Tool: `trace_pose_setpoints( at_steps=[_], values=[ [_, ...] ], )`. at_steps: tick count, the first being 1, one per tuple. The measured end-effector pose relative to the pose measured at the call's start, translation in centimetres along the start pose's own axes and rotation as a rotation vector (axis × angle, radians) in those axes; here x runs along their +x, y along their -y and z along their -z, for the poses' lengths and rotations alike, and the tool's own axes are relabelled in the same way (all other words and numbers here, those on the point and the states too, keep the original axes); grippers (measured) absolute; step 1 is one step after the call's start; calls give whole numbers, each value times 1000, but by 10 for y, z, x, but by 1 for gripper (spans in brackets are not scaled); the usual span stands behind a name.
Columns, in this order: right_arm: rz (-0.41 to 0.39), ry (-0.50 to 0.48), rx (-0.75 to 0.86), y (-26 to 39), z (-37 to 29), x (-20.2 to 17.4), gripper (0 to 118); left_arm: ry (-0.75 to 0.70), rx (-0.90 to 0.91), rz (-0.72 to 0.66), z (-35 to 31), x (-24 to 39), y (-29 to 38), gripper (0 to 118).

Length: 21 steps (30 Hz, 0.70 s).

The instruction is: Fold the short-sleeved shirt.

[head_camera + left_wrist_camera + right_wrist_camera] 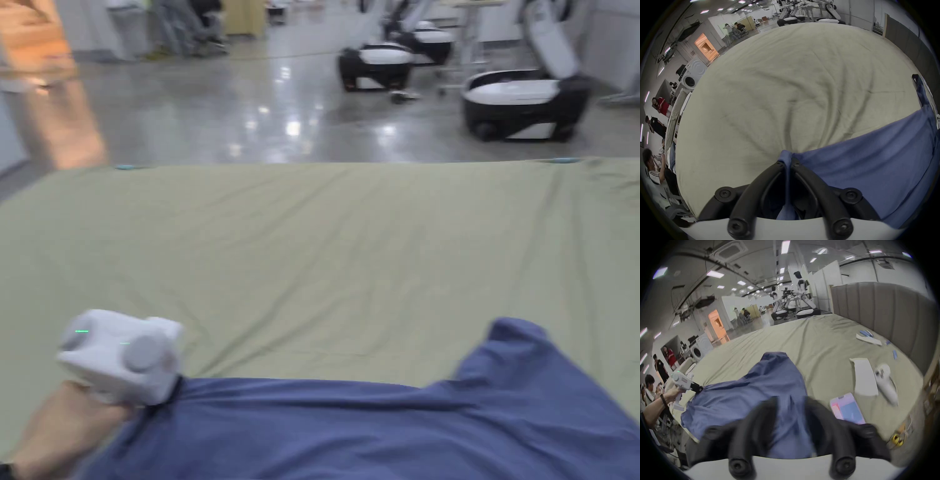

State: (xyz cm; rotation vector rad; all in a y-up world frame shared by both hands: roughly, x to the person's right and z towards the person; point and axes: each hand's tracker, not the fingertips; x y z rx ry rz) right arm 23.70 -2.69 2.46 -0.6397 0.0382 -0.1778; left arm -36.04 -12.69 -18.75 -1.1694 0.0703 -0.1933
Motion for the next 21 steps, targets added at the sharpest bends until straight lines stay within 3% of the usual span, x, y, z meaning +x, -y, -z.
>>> trace_pose_setpoints(
  at_steps=[2, 4, 7, 10, 12, 13, 14, 15, 16, 17, 18, 21],
  values=[
    [-17, -31, -47, -15, 40, 0, 98, 26, -13, -27, -3, -11, 2, 2],
    [17, -73, -201, -48, 84, 9, 94, 54, -16, -68, -2, -18, 0, 2],
    [25, -45, -364, -71, 150, 5, 95, 56, 4, -83, -7, -15, 7, 2],
    [-27, 101, -493, -69, 196, 1, 94, 25, 21, -53, 1, -12, 9, 2],
    [-24, 134, -581, -58, 213, -1, 70, -2, 17, -23, 2, -9, 8, 2],
    [-36, 134, -585, -48, 211, -9, 69, -11, 15, -13, 3, -8, 7, 2],
    [-166, 166, -509, -40, 205, -18, 69, -19, 11, -1, -4, 0, 8, 2],
    [-242, 173, -461, -38, 196, -27, 67, -26, 10, 11, -4, 1, 8, 2],
    [-251, 163, -449, -36, 192, -32, 54, -31, 11, 18, -3, 2, 9, 2],
    [-228, 142, -442, -36, 194, -32, 20, -37, 14, 27, -3, 2, 9, 2],
    [-257, 170, -434, -35, 195, -35, 4, -44, 25, 39, -3, 7, 12, 2],
    [-274, 155, -428, -39, 191, -28, 4, -18, 74, 37, -20, -3, 16, 2]
  ],
)
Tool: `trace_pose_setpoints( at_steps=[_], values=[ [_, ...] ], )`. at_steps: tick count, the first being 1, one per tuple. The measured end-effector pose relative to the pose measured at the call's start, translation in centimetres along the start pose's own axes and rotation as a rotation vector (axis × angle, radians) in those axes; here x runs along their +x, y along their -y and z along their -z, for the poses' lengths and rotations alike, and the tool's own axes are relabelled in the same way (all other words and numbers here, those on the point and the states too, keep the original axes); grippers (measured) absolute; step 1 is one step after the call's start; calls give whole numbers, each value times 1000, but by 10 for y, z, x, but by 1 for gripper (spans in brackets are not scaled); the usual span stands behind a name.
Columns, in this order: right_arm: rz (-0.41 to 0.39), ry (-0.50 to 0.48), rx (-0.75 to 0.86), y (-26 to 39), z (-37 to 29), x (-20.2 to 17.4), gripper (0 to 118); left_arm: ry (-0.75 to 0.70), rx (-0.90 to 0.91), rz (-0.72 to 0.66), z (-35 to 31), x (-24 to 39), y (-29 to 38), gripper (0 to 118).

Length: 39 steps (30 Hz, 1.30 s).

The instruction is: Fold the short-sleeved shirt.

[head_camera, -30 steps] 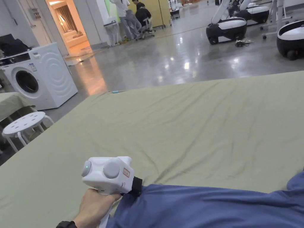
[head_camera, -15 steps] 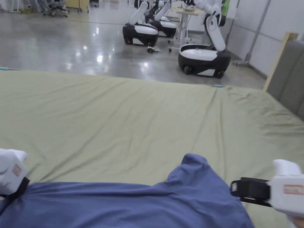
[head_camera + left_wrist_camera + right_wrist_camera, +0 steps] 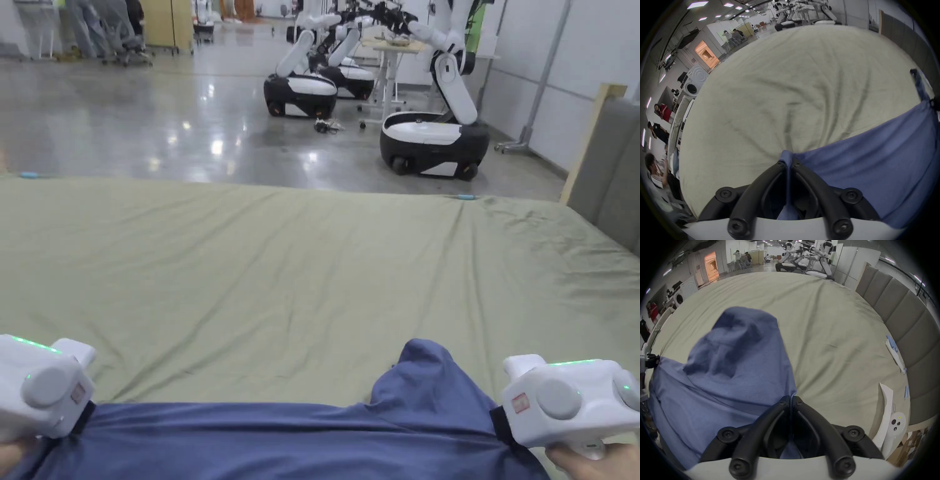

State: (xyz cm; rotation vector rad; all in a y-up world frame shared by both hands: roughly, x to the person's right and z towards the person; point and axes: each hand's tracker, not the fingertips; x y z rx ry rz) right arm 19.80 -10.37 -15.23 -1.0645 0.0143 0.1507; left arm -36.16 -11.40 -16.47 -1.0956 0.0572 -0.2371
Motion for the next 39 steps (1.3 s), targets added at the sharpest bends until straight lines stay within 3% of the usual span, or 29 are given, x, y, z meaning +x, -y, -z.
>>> trace_pose_setpoints(
  at_steps=[3, 6, 12, 17, 25, 27, 28, 29, 30, 31, 34, 39],
  values=[
    [88, -91, 122, 9, -44, 13, 4, 101, 138, -137, -47, -28, 10, 1],
    [141, -182, 200, 34, -98, 20, 4, 212, 225, -171, -97, -48, 40, 1],
    [168, -205, 307, 133, -177, 10, 4, 281, 325, -239, -157, -65, 151, 1],
    [271, -263, 335, 213, -185, -5, 4, 289, 282, -238, -154, -62, 236, 1],
    [301, -240, 272, 246, -161, -20, 4, 327, 267, -339, -140, -45, 279, 2],
    [266, -222, 300, 247, -159, -24, 4, 314, 282, -344, -140, -44, 285, 8],
    [247, -209, 312, 245, -161, -25, 13, 299, 301, -346, -142, -44, 287, 20],
    [236, -200, 314, 244, -163, -27, 43, 263, 330, -332, -145, -45, 284, 50],
    [224, -194, 319, 242, -166, -28, 72, 243, 364, -321, -154, -46, 285, 61],
    [202, -179, 340, 240, -170, -30, 87, 241, 412, -311, -163, -46, 286, 61],
    [144, -140, 424, 231, -192, -26, 87, 196, 572, -261, -214, -35, 277, 61],
    [74, -157, 637, 223, -247, -71, 87, 117, 828, -286, -280, -16, 278, 61]
  ],
)
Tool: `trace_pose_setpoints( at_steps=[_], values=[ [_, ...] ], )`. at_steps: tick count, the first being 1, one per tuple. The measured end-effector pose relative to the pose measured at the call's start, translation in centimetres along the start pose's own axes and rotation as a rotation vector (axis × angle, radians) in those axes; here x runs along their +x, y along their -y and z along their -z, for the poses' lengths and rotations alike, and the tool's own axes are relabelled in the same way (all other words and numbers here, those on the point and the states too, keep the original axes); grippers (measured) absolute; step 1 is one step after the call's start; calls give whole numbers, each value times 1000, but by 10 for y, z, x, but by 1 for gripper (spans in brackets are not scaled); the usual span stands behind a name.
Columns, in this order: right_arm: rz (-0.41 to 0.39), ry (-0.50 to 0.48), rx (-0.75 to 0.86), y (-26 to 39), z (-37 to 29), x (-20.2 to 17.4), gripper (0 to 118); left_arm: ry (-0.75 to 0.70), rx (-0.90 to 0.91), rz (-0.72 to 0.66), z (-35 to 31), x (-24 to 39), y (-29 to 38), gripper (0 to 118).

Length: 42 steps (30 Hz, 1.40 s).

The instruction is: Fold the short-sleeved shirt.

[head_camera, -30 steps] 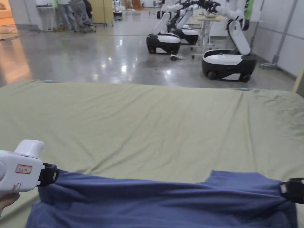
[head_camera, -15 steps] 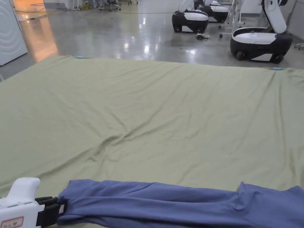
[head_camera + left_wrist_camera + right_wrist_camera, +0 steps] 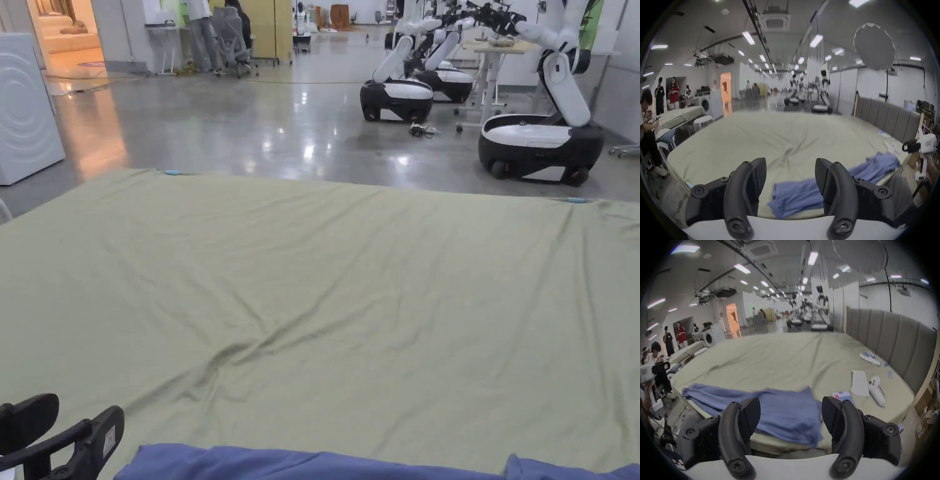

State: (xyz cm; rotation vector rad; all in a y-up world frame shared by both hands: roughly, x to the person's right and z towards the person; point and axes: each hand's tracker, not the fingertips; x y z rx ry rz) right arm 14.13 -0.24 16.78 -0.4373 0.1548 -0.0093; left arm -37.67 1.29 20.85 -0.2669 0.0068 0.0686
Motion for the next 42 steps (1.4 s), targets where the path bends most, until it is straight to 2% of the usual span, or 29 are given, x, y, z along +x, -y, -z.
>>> trace_pose_setpoints(
  at_steps=[2, 5, 6, 7, 8, 9, 10, 12, 16, 20, 25, 28, 29, 30, 31, 32, 33, 35, 38, 42],
  values=[
    [-7, -43, 53, -1, -9, -13, 87, 19, 64, -26, -11, 9, -6, 61],
    [-27, -79, 108, 5, -14, -28, 83, -15, 56, -27, -23, 31, -4, 58],
    [-24, -93, 109, 5, -14, -34, 71, -44, 50, -30, -25, 39, -5, 56],
    [-12, -119, 110, 5, -14, -38, 54, -37, 56, -43, -28, 43, -3, 55],
    [11, -161, 114, 7, -14, -39, 25, -22, 51, -66, -32, 45, -1, 53],
    [31, -166, 115, 10, -12, -41, 9, 3, 43, -92, -35, 45, 1, 48],
    [41, -166, 111, 11, -10, -43, 7, 22, 40, -118, -37, 43, 1, 40],
    [31, -181, 110, 14, -8, -47, 0, 38, 18, -134, -41, 46, 2, 3],
    [-9, -179, 91, 16, -6, -52, 0, 14, 11, -100, -48, 46, 3, 0],
    [-6, -196, 93, 18, -6, -55, 0, 44, 4, -119, -51, 44, 1, 0],
    [20, -213, 99, 19, -5, -50, 0, 67, 3, -208, -50, 24, 0, 0],
    [16, -213, 90, 20, -5, -45, 0, 76, -73, -339, -35, -6, 8, 0],
    [12, -213, 84, 21, -6, -44, 0, 78, -107, -380, -26, -19, 13, 4],
    [10, -215, 81, 23, -6, -42, 0, 101, -130, -412, -18, -26, 18, 16],
    [12, -220, 77, 24, -6, -40, 0, 152, -134, -454, -9, -37, 26, 40],
    [17, -226, 66, 26, -5, -37, 0, 209, -127, -496, 1, -50, 37, 69],
    [22, -224, 57, 27, -4, -37, 0, 254, -152, -563, 15, -64, 47, 80],
    [31, -217, 43, 31, -4, -33, 0, 221, -216, -702, 41, -82, 67, 85],
    [88, -208, 29, 34, -2, -26, 0, 147, -275, -778, 72, -105, 89, 85],
    [134, -196, 31, 36, -3, -15, 0, 240, -375, -945, 105, -121, 108, 84]
  ],
)
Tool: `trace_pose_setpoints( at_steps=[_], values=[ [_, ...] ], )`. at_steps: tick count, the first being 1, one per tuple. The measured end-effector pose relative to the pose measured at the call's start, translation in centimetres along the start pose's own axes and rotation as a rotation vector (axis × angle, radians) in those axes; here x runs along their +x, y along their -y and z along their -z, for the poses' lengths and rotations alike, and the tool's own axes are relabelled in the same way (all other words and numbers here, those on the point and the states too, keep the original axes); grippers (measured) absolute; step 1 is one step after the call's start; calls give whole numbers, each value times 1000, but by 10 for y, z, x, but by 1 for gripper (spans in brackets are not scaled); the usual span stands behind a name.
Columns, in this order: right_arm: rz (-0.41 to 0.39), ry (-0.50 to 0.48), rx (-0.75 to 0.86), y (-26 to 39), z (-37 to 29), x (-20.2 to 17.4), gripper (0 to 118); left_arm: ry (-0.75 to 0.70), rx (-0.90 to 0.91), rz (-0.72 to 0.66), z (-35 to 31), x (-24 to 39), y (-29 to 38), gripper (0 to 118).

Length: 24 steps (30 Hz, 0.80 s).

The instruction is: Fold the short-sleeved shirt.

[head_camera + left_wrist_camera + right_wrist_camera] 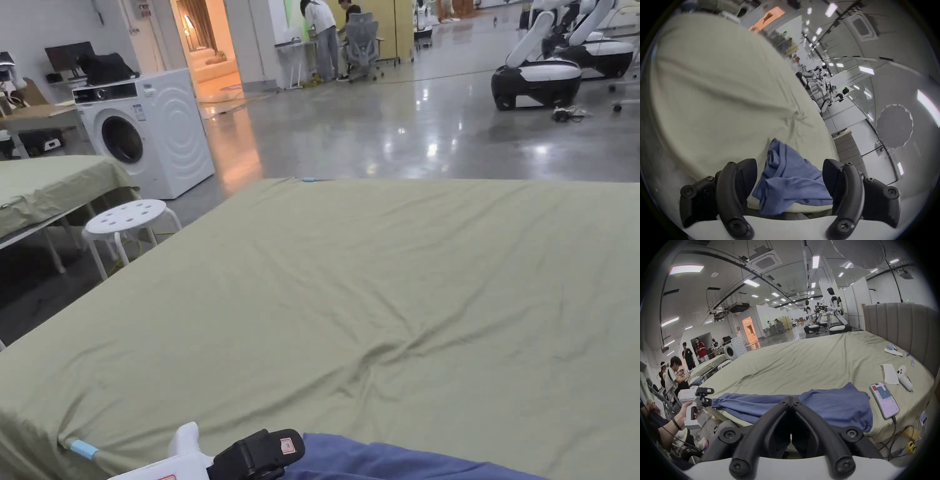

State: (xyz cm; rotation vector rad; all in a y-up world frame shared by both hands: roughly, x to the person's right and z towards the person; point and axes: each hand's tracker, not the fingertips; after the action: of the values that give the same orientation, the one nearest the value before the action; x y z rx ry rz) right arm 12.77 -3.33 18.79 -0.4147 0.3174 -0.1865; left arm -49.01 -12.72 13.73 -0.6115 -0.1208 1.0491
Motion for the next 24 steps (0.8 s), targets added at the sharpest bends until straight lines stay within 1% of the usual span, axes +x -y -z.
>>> trace_pose_setpoints(
  at_steps=[2, 3, 4, 5, 6, 7, 8, 9, 10, 11, 12, 13, 14, 15, 16, 17, 18, 20, 21, 22, 24],
  values=[
    [22, 5, -1, 2, 1, 5, 0, 17, -38, -58, 18, -10, 2, 83],
    [32, 11, -4, 3, 1, 7, 0, 72, -11, -83, 22, -14, 2, 83],
    [36, 18, -8, 4, 1, 9, 0, 110, 19, -136, 23, 8, 15, 83],
    [38, 25, -11, 5, 1, 9, 0, 139, 47, -204, 25, 8, 15, 82],
    [38, 27, -15, 6, 0, 10, 0, 170, 44, -257, 30, 7, 15, 80],
    [38, 25, -18, 6, 0, 11, 0, 174, 35, -272, 34, 7, 15, 74],
    [37, 21, -24, 7, 0, 12, 0, 141, 26, -247, 38, 5, 17, 56],
    [30, 21, -30, 7, 0, 12, 0, 93, -1, -216, 44, 9, 20, 40],
    [21, 25, -33, 8, 0, 13, 0, 57, -16, -197, 49, 12, 23, 28],
    [12, 29, -38, 8, 0, 13, 0, 73, -36, -201, 54, 17, 31, 17],
    [6, 33, -40, 8, 0, 13, 0, 136, -74, -228, 58, 24, 39, 8],
    [4, 35, -39, 9, 0, 14, 0, 168, -85, -247, 60, 27, 44, 8],
    [4, 36, -38, 9, 0, 15, 0, 150, -84, -238, 61, 34, 48, 6],
    [8, 36, -39, 9, 0, 15, 0, 89, -67, -174, 60, 44, 50, 6],
    [12, 38, -40, 8, 0, 16, 0, 44, -46, -130, 52, 29, 22, 6],
    [13, 38, -39, 8, 0, 18, 0, 43, -18, -114, 46, 34, 15, 6],
    [13, 39, -38, 7, 0, 19, 0, 82, -7, -136, 39, 38, 6, 6],
    [12, 43, -34, 7, -1, 21, 0, 150, 82, -189, 18, 36, -18, 5],
    [15, 44, -32, 7, -1, 23, 0, 175, 95, -189, 8, 39, -30, 5],
    [21, 44, -31, 8, 0, 25, 0, 161, 106, -169, 2, 45, -38, 5],
    [41, 38, -33, 9, 2, 27, 0, 107, 137, -76, -12, 49, -59, 5]
  ],
)
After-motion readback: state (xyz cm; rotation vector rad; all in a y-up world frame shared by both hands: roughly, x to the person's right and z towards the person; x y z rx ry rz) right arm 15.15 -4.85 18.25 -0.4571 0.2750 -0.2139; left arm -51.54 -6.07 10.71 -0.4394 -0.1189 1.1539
